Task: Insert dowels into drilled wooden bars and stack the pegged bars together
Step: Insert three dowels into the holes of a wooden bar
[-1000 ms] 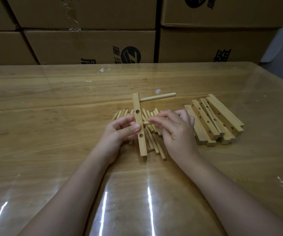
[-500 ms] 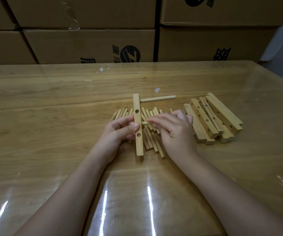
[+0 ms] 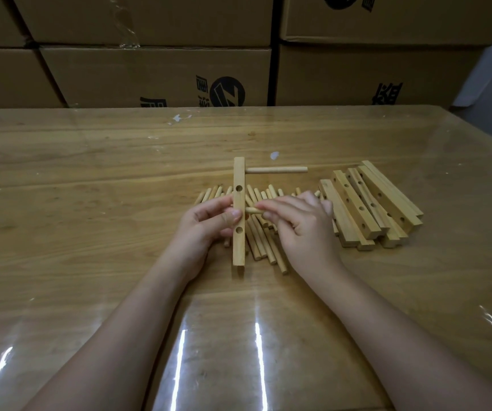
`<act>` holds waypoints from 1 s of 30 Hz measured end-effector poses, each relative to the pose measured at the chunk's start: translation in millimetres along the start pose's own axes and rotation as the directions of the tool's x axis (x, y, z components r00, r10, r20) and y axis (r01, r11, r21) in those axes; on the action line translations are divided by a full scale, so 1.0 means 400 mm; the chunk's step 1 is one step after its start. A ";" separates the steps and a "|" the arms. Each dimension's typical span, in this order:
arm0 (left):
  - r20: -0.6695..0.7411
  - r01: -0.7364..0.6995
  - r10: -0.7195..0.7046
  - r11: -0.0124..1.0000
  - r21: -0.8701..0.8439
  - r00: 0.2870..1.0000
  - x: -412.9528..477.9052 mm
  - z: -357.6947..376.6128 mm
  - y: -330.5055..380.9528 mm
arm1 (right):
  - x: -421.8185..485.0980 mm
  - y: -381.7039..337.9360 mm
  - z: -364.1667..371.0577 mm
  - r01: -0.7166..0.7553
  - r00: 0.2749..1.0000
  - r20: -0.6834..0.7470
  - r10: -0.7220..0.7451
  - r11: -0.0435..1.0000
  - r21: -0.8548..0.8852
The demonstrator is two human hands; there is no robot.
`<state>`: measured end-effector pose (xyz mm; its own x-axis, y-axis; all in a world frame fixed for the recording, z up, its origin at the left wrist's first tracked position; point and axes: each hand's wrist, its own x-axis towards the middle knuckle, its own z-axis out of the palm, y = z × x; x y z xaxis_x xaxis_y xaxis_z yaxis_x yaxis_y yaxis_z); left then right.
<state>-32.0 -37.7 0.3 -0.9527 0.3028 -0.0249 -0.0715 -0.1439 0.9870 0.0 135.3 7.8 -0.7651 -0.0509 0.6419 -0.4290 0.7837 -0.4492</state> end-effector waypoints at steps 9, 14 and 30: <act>-0.011 -0.022 0.022 0.999 -0.028 1.000 0.006 0.011 0.001 | 0.001 0.004 0.002 0.033 0.999 0.007 -0.032 0.977 -0.209; 0.018 -0.014 0.014 1.000 0.020 1.000 0.006 0.014 0.002 | 0.000 0.005 0.002 0.103 0.994 0.007 -0.107 0.933 -0.344; -0.007 -0.015 0.016 0.998 0.053 1.000 -0.010 0.024 0.001 | 0.002 -0.004 -0.010 0.121 0.990 0.089 -0.106 0.976 -0.181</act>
<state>-25.5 -29.8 2.6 -0.9558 0.2937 -0.0105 -0.0412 -0.0986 0.9943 2.0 136.5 11.4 -0.7552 -0.1887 0.6277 -0.4239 0.8711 -0.2481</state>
